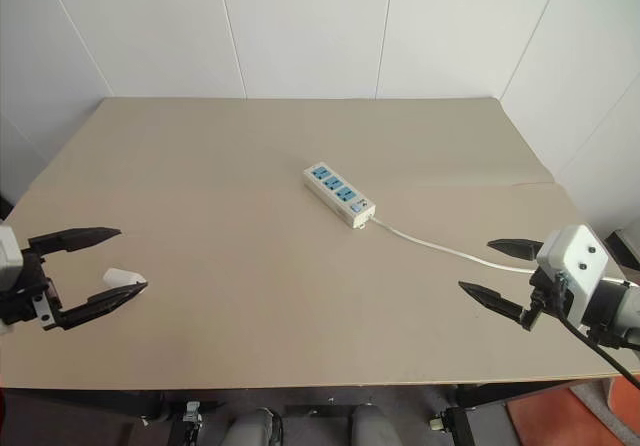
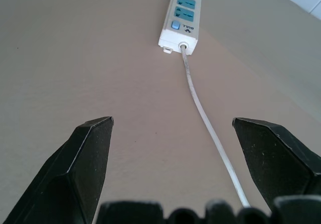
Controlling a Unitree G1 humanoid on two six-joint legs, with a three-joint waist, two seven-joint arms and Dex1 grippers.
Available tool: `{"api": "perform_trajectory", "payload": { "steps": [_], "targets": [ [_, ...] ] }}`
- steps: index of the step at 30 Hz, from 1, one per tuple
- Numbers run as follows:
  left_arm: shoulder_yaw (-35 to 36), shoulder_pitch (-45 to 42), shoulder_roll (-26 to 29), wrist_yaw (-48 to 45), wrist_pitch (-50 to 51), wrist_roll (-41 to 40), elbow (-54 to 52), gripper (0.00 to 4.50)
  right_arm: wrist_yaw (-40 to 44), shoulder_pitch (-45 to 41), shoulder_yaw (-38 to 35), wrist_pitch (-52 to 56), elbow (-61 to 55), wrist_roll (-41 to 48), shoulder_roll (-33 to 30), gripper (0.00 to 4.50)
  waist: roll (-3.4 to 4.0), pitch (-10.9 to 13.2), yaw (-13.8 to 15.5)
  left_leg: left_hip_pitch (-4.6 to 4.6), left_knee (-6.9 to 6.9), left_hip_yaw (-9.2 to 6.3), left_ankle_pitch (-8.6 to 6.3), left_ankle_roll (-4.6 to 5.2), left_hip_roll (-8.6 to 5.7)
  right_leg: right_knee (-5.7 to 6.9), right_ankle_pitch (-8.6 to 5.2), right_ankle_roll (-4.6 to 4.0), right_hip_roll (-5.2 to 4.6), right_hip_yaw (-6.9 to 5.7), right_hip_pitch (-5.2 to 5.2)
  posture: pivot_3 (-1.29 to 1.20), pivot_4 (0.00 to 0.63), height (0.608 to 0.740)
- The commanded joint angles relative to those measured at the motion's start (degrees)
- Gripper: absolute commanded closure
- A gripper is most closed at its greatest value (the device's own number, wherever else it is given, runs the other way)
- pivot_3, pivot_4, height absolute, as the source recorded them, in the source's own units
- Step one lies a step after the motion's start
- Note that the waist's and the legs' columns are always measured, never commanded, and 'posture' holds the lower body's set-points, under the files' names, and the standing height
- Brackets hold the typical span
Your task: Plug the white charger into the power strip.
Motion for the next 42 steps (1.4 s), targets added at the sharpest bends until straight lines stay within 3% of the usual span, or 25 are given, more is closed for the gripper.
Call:
{"api": "perform_trajectory", "payload": {
  "steps": [1,10,14,18,22,27,33,36,42],
  "targets": [
    [0.27,-0.66,0.29,0.34,-0.27,-0.66,-0.25,0.0,-0.12,-0.61,-1.08,-0.58,-1.17,0.64,-0.03,0.03,0.0,0.0,0.0,0.0,0.0,0.0,0.0,0.0,0.0,0.0,0.0,0.0,0.0,0.0,0.0,0.0,0.15,0.74],
    [-0.24,-1.05,0.11,0.26,-0.54,-0.69,0.0,0.0,-0.28,-1.37,-0.22,-0.62,-0.97,0.45,0.12,0.03,0.0,0.0,-0.01,0.0,0.0,0.0,0.0,0.0,0.0,-0.01,0.0,0.0,0.0,0.0,0.0,0.0,0.15,0.74],
    [-3.28,-3.7,-0.24,1.33,-1.26,-0.59,0.75,0.0,-1.37,-3.93,3.84,-0.44,-0.11,0.4,2.0,0.03,0.0,0.0,-0.02,0.01,0.0,0.0,0.0,0.0,0.0,0.0,0.0,0.0,0.0,0.0,0.0,0.0,0.15,0.74],
    [-11.57,-11.54,-0.38,1.0,-2.12,-0.87,3.21,0.0,-4.7,-12.16,15.38,-1.43,4.26,-4.15,7.94,0.03,-0.03,-0.01,-0.17,0.05,0.02,0.0,0.0,0.0,0.0,0.01,0.02,0.01,0.01,0.0,0.02,0.0,0.15,0.74],
    [-20.15,-19.95,-2.29,1.14,-3.71,0.93,6.98,0.0,-13.21,-23.49,24.78,-3.15,13.41,-12.1,17.44,0.03,-0.02,-0.01,-0.42,0.0,0.01,0.0,0.0,0.0,-0.02,0.04,0.04,-0.01,0.02,0.04,-0.05,0.0,0.15,0.74],
    [-25.01,-23.74,-4.71,0.7,-5.11,1.54,8.91,0.0,-20.55,-34.41,29.63,-8.12,27.3,-18.87,25.96,0.03,0.0,0.0,-0.29,-0.24,-0.03,-0.03,-0.01,-0.01,-0.03,0.04,0.06,-0.03,0.03,0.02,-0.29,0.0,0.15,0.74],
    [-25.34,-22.63,-5.38,0.78,-5.64,1.59,8.45,0.0,-23.82,-44.43,33.11,-10.55,44.54,-24.85,28.26,0.03,0.02,-0.01,0.0,-0.99,0.0,-0.04,-0.01,-0.03,-0.06,0.1,0.07,-0.03,-0.09,-0.03,-1.04,0.0,0.15,0.74],
    [-25.0,-21.57,-5.65,1.03,-5.69,1.5,7.62,0.0,-25.96,-49.48,35.62,-6.94,55.18,-28.78,28.95,0.63,0.02,-0.02,-0.21,-0.95,0.0,-0.02,-0.01,-0.03,-0.07,0.09,0.07,-0.04,-0.11,-0.02,-1.02,0.0,0.15,0.74],
    [-24.1,-20.1,-5.9,1.68,-5.64,1.15,6.21,0.0,-23.53,-52.38,35.88,-4.67,61.05,-28.2,28.9,2.62,0.03,-0.03,-0.24,-0.42,0.0,-0.06,-0.01,-0.02,-0.05,0.14,0.1,-0.07,-0.09,-0.08,-0.47,0.0,0.15,0.74]
  ]
}}
